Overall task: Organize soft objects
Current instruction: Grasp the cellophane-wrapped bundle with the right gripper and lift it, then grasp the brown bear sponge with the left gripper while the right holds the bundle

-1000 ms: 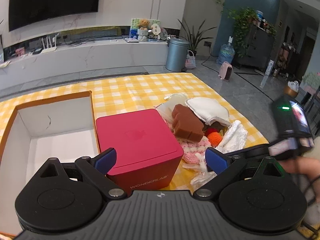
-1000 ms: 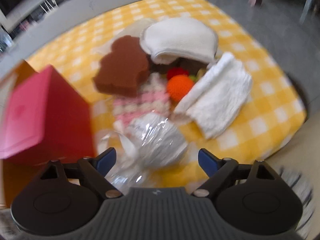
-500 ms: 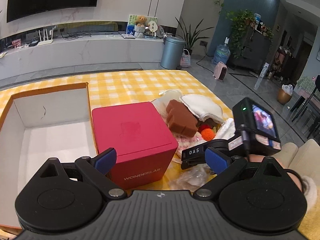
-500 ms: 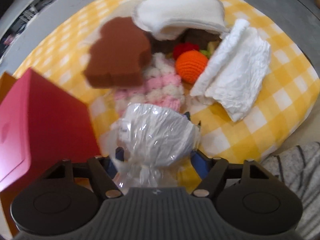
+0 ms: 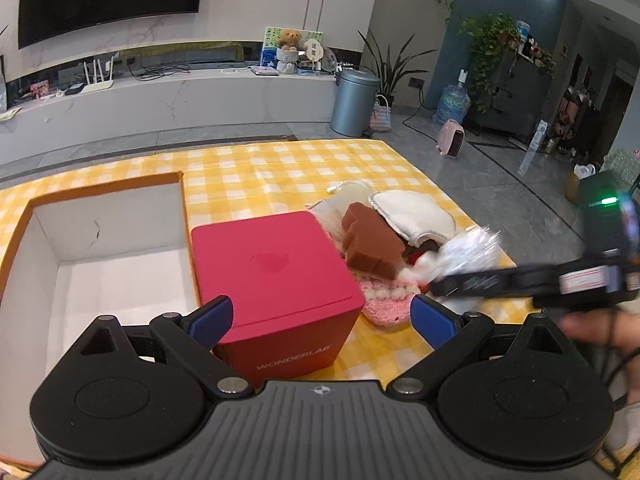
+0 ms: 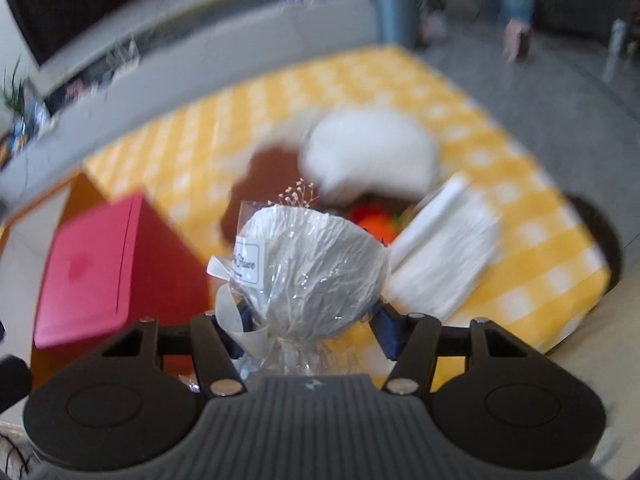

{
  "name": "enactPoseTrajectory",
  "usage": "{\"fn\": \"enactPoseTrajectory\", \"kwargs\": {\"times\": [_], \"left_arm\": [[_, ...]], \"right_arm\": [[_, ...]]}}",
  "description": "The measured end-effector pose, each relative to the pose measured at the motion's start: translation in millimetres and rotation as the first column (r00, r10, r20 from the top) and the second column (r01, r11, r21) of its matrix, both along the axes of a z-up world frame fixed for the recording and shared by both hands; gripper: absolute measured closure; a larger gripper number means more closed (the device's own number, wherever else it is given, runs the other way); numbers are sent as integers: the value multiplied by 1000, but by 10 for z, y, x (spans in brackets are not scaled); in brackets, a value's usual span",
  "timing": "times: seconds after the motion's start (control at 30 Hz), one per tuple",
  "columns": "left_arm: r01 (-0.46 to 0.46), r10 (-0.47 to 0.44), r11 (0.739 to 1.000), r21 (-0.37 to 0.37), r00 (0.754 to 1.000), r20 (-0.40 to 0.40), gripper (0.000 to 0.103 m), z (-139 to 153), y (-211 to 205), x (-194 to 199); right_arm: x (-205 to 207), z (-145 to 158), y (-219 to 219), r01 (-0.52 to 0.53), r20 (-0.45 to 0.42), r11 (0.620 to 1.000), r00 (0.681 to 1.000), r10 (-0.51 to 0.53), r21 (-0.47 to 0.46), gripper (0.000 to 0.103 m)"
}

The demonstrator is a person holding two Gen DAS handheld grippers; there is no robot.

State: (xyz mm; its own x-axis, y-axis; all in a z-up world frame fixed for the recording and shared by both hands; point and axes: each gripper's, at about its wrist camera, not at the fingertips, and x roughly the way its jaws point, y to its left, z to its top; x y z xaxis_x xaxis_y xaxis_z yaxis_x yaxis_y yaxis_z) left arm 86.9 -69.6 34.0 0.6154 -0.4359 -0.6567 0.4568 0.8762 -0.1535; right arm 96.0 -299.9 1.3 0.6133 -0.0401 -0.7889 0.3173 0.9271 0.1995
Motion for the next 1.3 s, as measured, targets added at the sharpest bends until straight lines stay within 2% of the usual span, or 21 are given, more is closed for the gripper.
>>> {"fn": "enactPoseTrajectory", "kwargs": {"times": [0.17, 0.27, 0.4, 0.53, 0.73, 0.87, 1.03, 1.13, 1.23, 1.3], "left_arm": [[5, -3, 997, 75, 999, -34, 0, 85, -295, 97], [54, -49, 989, 136, 998, -37, 0, 101, -558, 124], [111, -103, 974, 195, 993, -50, 0, 92, -929, 237], [109, -92, 969, 222, 992, -88, 0, 24, -1211, 453], [30, -11, 973, 228, 996, -85, 0, -121, -1479, 791], [34, -3, 975, 218, 990, -144, 0, -210, -1599, 1006], [61, -25, 974, 217, 986, -164, 0, -287, -1663, 1111], [125, -79, 957, 262, 981, -179, 0, -376, -1718, 1189], [83, -24, 943, 322, 983, -183, 0, -475, -1731, 1332], [66, -2, 943, 325, 981, -195, 0, -522, -1716, 1406]], "right_arm": [[-264, 159, -385, 114, 137, 993, 984, -111, -20, 43], [-376, 150, -568, 156, 203, 988, 967, -154, 9, 43], [-389, 115, -769, 194, 243, 978, 948, -207, 76, 43], [-361, 25, -831, 199, 234, 978, 950, -209, 64, 43], [-348, -103, -1005, 242, 214, 962, 940, -264, 127, 43], [-371, -126, -981, 235, 210, 965, 944, -255, 115, 43], [-380, -168, -1013, 245, 191, 961, 945, -266, 124, 43], [-389, -167, -1007, 235, 190, 964, 948, -255, 125, 43], [-372, -168, -983, 224, 190, 967, 951, -244, 122, 43], [-358, -174, -977, 220, 186, 968, 953, -240, 121, 43]]}}
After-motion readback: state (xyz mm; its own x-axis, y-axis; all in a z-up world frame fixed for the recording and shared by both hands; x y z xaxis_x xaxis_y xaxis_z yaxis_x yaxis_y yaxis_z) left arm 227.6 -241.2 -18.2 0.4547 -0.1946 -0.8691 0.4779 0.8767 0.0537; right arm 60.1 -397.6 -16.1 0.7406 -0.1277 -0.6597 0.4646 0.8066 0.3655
